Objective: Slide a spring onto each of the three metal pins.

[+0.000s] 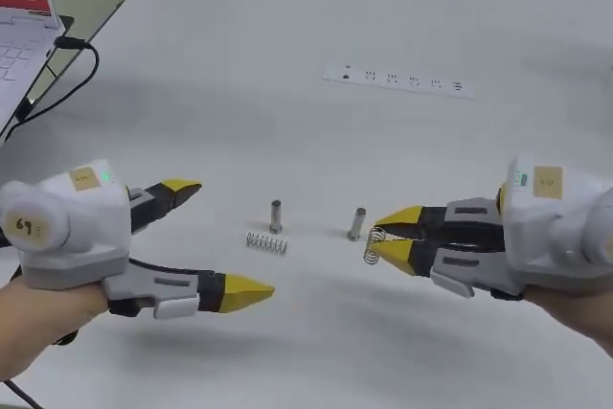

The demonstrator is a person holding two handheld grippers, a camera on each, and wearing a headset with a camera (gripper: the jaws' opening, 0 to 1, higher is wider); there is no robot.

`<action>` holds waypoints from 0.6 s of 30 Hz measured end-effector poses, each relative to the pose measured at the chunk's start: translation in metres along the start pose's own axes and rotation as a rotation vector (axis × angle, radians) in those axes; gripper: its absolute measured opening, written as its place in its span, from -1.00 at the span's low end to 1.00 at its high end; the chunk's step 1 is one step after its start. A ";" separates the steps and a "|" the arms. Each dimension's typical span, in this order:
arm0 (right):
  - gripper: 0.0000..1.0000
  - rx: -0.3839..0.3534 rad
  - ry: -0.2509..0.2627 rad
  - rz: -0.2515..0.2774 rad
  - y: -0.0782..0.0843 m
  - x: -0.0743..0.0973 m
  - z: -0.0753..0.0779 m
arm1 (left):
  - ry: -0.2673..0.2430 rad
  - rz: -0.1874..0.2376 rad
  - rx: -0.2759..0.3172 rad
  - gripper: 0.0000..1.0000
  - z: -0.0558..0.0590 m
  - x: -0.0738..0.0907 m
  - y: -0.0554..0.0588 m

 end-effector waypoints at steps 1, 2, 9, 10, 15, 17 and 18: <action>-0.84 -0.002 0.003 0.000 0.001 0.000 0.001 | 0.000 -0.001 0.000 0.96 0.000 0.000 0.000; -0.84 -0.003 0.007 -0.001 0.002 0.000 0.002 | 0.001 0.000 0.001 0.96 0.000 0.000 0.000; -0.84 -0.054 0.073 0.008 0.007 -0.001 0.017 | 0.000 -0.002 0.007 0.96 0.001 0.001 0.002; -0.84 -0.053 0.083 0.010 0.006 -0.002 0.019 | -0.001 -0.002 0.008 0.96 0.001 0.002 0.002; -0.84 -0.037 0.101 0.020 0.002 -0.005 0.027 | -0.005 -0.006 0.011 0.96 0.000 0.004 0.004; -0.84 -0.031 0.109 0.024 -0.001 -0.007 0.030 | -0.008 -0.005 0.011 0.96 -0.001 0.005 0.004; -0.84 -0.027 0.112 0.025 -0.001 -0.008 0.031 | -0.010 -0.005 0.011 0.96 -0.001 0.005 0.004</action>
Point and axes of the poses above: the centre of the closed fingertips' face, and the gripper's own axes: x roughly backward along the fingers, z roughly to its right, y roughly out of its underside, the point moved 9 cm from there along x, roughly backward along the fingers, and after that the axes turned 4 degrees about z, right-handed, at the moved point
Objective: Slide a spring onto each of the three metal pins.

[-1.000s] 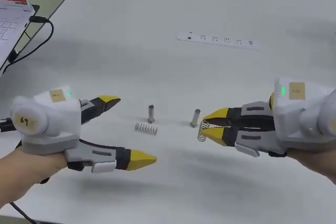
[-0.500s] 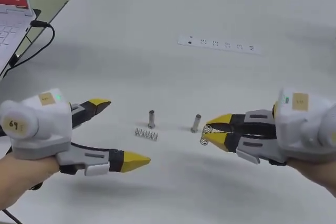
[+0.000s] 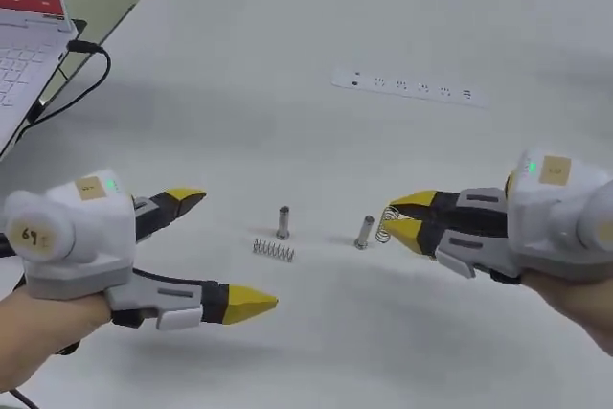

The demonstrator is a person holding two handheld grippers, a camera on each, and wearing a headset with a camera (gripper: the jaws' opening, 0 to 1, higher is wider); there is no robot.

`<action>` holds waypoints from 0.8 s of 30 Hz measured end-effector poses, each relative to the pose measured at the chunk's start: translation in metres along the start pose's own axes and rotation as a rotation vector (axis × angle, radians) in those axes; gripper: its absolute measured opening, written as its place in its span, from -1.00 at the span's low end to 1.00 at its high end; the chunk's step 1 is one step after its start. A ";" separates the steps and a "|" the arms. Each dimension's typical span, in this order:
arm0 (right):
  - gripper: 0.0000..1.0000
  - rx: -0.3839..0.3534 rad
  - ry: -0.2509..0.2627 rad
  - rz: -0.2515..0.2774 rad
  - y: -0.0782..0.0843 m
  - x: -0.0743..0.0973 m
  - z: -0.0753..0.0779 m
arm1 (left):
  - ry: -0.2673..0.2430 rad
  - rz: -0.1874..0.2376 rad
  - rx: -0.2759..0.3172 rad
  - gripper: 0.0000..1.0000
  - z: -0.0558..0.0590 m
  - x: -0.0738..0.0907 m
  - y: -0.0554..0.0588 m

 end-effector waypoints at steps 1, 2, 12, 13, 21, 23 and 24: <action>-0.84 0.000 0.003 0.001 0.000 -0.001 0.001 | -0.001 0.000 0.000 0.96 0.000 0.000 0.000; -0.84 -0.001 0.008 0.004 -0.001 -0.001 0.003 | -0.001 0.000 0.000 0.96 -0.001 0.001 0.000; -0.84 -0.030 0.057 0.020 -0.003 -0.008 0.014 | 0.002 0.003 -0.001 0.96 -0.001 0.001 -0.001; -0.84 -0.031 0.059 0.019 -0.003 -0.009 0.014 | 0.003 0.002 0.001 0.96 0.000 0.001 -0.001; -0.84 -0.059 0.067 0.013 0.000 -0.014 0.016 | 0.001 -0.002 -0.001 0.96 -0.001 0.001 -0.001; -0.84 -0.062 0.069 0.012 0.000 -0.015 0.017 | 0.001 0.000 0.002 0.96 -0.001 0.001 -0.001; -0.84 -0.070 0.066 0.013 0.001 -0.016 0.018 | 0.001 0.000 -0.001 0.96 -0.001 0.001 -0.001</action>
Point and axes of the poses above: the centre of the closed fingertips' face, and the gripper's own axes: x roughly backward along the fingers, z roughly to its right, y roughly out of its underside, the point moved 9 cm from there along x, roughly backward along the fingers, and after that the axes turned 4 degrees about z, right-handed, at the moved point
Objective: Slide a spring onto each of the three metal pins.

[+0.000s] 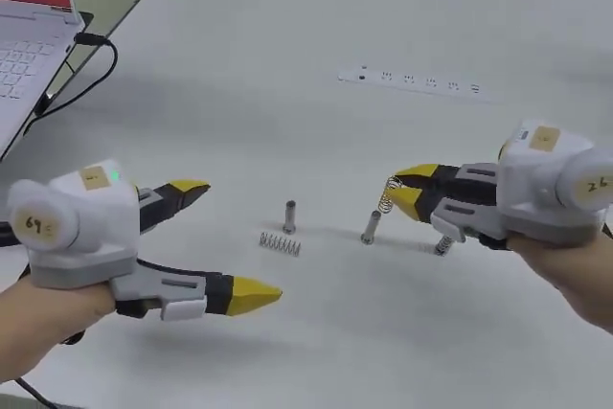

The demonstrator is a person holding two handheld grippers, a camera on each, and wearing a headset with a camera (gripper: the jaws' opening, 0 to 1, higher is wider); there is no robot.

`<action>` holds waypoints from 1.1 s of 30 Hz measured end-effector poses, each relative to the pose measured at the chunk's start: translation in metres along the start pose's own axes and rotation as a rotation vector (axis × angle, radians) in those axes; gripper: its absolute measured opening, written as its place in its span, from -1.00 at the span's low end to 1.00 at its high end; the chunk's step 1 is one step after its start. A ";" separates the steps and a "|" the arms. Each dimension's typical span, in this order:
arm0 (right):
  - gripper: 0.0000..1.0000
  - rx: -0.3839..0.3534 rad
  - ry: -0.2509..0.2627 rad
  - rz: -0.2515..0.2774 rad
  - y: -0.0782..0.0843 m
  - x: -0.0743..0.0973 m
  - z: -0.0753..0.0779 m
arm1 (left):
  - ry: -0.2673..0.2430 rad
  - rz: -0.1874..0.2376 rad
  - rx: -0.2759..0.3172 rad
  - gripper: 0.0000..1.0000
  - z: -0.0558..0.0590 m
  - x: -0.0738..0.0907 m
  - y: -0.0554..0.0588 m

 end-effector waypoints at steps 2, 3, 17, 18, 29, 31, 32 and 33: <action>-0.84 -0.002 0.001 0.001 0.000 -0.001 0.001 | 0.000 -0.002 -0.001 0.96 0.000 0.000 0.000; -0.84 -0.002 0.000 0.000 0.000 -0.001 0.001 | 0.000 -0.002 -0.001 0.96 0.000 0.000 0.000; -0.84 -0.007 -0.011 -0.016 0.006 -0.007 0.001 | 0.003 -0.002 -0.002 0.96 0.000 -0.001 0.000; -0.84 -0.004 -0.010 -0.017 0.006 -0.007 0.001 | 0.003 -0.003 -0.003 0.96 0.000 -0.001 0.000; -0.84 -0.034 -0.013 -0.015 0.010 -0.009 0.002 | 0.005 -0.002 -0.005 0.96 0.000 -0.001 -0.001; -0.84 -0.035 -0.013 -0.019 0.012 -0.010 0.002 | 0.005 -0.003 -0.002 0.96 0.000 -0.001 -0.001; -0.84 -0.039 -0.015 -0.019 0.012 -0.010 0.002 | 0.005 -0.004 -0.002 0.96 0.000 -0.001 0.000; -0.84 -0.040 -0.015 -0.019 0.013 -0.010 0.001 | 0.004 -0.005 -0.003 0.96 0.000 -0.001 0.000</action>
Point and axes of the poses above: the centre of the closed fingertips' face, and the gripper's own axes: x roughly backward along the fingers, z roughly to its right, y roughly out of its underside, the point moved 9 cm from there along x, roughly backward along the fingers, and after that the axes turned 4 degrees about z, right-handed, at the moved point
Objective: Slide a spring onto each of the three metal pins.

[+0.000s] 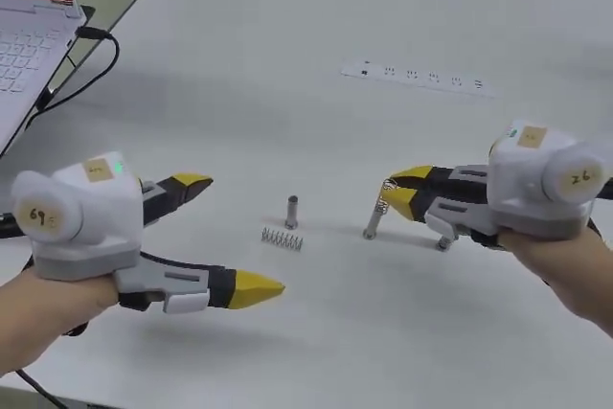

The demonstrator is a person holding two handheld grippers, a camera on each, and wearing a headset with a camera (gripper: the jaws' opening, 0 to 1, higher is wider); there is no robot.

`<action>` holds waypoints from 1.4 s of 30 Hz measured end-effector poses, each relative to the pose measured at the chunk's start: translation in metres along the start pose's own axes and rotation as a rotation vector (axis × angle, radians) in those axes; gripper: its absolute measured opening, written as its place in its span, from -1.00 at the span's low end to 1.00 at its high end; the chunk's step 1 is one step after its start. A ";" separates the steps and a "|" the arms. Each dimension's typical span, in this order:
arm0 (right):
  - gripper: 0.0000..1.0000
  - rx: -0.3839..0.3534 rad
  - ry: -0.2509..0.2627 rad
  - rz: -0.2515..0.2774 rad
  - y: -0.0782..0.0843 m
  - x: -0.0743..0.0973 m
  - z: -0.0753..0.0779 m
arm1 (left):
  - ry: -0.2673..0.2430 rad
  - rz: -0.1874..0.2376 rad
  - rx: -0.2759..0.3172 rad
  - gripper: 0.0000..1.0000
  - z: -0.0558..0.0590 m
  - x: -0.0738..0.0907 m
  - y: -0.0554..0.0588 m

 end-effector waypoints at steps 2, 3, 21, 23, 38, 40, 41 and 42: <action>-0.84 -0.001 0.003 0.003 0.001 -0.001 0.000 | 0.001 0.000 0.001 0.96 0.000 0.000 0.000; -0.84 -0.007 0.004 0.002 0.001 -0.001 0.001 | 0.000 0.000 -0.001 0.96 0.000 0.000 0.000; -0.84 -0.018 0.002 -0.015 0.012 -0.005 0.000 | -0.003 0.002 0.006 0.96 -0.001 -0.001 0.001; -0.84 -0.015 0.000 -0.022 0.013 -0.007 -0.001 | -0.001 -0.001 0.005 0.96 -0.001 0.000 0.001; -0.84 0.001 -0.006 -0.068 0.026 -0.015 -0.002 | -0.004 -0.001 0.008 0.96 -0.002 0.001 0.002; -0.84 0.005 -0.009 -0.076 0.029 -0.016 -0.002 | -0.001 -0.002 0.010 0.95 -0.001 0.001 0.002; -0.84 0.006 -0.010 -0.078 0.029 -0.017 -0.002 | -0.001 -0.003 0.009 0.95 -0.002 0.001 0.002; -0.84 0.011 -0.010 -0.084 0.031 -0.017 -0.002 | -0.003 -0.004 0.007 0.95 -0.002 0.001 0.002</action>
Point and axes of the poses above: the centre of the closed fingertips' face, and the gripper's own axes: x roughly backward along the fingers, z roughly to its right, y roughly out of its underside, the point moved 9 cm from there along x, roughly backward along the fingers, and after that the axes turned 4 degrees about z, right-handed, at the moved point
